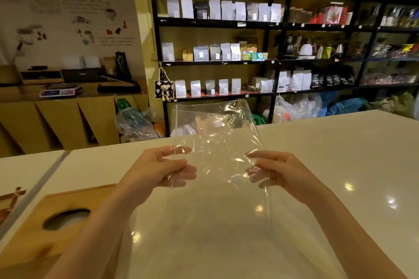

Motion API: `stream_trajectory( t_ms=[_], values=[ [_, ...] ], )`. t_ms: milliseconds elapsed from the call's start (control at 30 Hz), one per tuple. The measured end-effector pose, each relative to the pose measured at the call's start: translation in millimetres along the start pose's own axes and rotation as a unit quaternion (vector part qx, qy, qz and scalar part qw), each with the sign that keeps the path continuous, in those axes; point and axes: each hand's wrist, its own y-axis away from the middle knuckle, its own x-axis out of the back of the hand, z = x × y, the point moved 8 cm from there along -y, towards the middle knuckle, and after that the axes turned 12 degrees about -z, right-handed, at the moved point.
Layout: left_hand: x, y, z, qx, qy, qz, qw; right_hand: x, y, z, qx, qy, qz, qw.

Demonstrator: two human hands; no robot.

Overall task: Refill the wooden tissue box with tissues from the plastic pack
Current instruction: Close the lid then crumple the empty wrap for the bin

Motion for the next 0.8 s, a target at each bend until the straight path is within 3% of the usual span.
stream_trajectory(
  t_ms=[100,333,500,633,733,800],
  values=[
    [-2,3,5,-0.001,-0.031,-0.038,0.999,2,-2,2,0.008,-0.033,-0.016,0.999],
    [-8,9,20,-0.068,0.038,-0.135,0.988,4,-7,25,-0.003,-0.163,-0.018,0.987],
    [-8,6,16,-0.06,0.006,-0.117,0.991,6,-3,28,0.007,-0.146,-0.022,0.989],
    [-7,5,11,-0.035,-0.047,-0.091,0.994,3,-6,36,0.009,-0.287,-0.087,0.954],
    [-4,3,10,-0.037,-0.078,-0.085,0.993,3,-10,36,0.044,-0.302,-0.091,0.948],
    [-7,5,8,-0.015,-0.106,-0.1,0.989,2,-12,39,0.025,-0.217,-0.076,0.973]
  ],
)
